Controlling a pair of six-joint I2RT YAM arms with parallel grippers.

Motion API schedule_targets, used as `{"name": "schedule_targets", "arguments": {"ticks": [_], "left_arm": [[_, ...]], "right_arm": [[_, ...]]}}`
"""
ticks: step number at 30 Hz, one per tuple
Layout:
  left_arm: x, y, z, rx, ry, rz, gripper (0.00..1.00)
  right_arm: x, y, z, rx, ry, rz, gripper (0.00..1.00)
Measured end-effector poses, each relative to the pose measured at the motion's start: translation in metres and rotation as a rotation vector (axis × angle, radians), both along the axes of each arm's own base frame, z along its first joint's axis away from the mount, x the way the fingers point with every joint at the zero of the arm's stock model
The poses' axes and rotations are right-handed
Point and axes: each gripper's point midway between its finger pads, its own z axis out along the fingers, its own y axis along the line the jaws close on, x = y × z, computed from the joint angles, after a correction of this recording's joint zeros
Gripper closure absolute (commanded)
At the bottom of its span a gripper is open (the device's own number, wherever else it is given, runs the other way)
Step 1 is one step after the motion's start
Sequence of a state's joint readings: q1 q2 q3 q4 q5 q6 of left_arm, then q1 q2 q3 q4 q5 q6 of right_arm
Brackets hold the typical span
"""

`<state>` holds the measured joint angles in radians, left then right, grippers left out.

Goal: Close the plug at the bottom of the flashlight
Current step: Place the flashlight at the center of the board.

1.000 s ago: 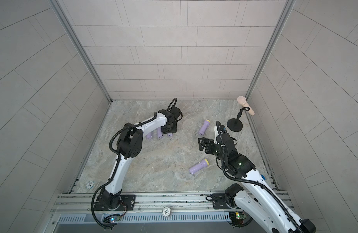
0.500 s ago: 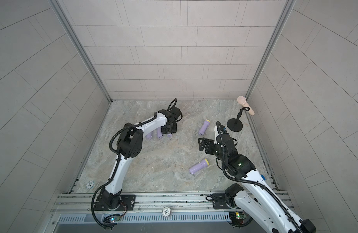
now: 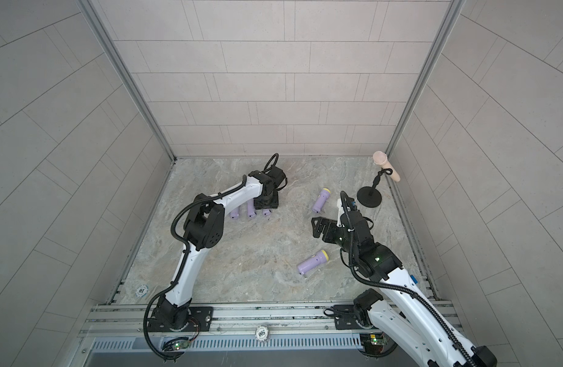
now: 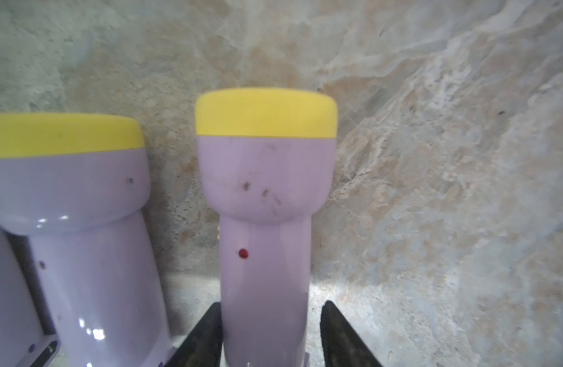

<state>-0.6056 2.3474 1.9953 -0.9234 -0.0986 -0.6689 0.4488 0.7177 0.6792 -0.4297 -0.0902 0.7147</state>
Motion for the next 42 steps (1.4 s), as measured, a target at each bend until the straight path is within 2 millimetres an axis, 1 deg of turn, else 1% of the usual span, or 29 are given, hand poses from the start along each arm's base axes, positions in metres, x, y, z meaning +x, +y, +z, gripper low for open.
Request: {"name": "schedule_targets", "arguments": {"ticks": [8,22,24,25,26,29,34,39,42], "left_arm": [[-0.003,-0.007,0.005,0.005,-0.005,-0.017,0.46],[-0.001,-0.002,0.010,0.037,-0.023,-0.019,0.46],[0.000,-0.002,0.012,0.038,-0.029,-0.018,0.44],[-0.001,-0.002,0.014,0.039,-0.031,-0.021,0.34],[-0.001,-0.002,0.016,0.039,-0.035,-0.026,0.32],[-0.001,-0.005,0.027,0.036,-0.057,-0.037,0.31],[-0.005,-0.018,0.052,0.015,-0.107,-0.083,0.29],[-0.012,-0.037,0.090,-0.039,-0.192,-0.144,0.28],[-0.020,-0.042,0.108,-0.067,-0.233,-0.172,0.26]], "right_arm": [[-0.001,-0.001,0.003,0.004,-0.009,0.000,0.00],[-0.002,-0.001,0.005,0.007,-0.016,-0.001,0.00],[-0.002,-0.001,0.005,0.007,-0.016,-0.001,0.00],[-0.002,-0.001,0.005,0.008,-0.016,0.000,0.00],[-0.002,-0.001,0.005,0.007,-0.016,-0.001,0.00],[-0.002,-0.001,0.004,0.006,-0.016,-0.002,0.00],[-0.002,-0.004,0.003,-0.005,-0.011,-0.014,0.00],[-0.004,-0.012,0.000,-0.032,-0.006,-0.041,0.00],[-0.006,-0.016,-0.003,-0.051,0.005,-0.055,0.00]]}}
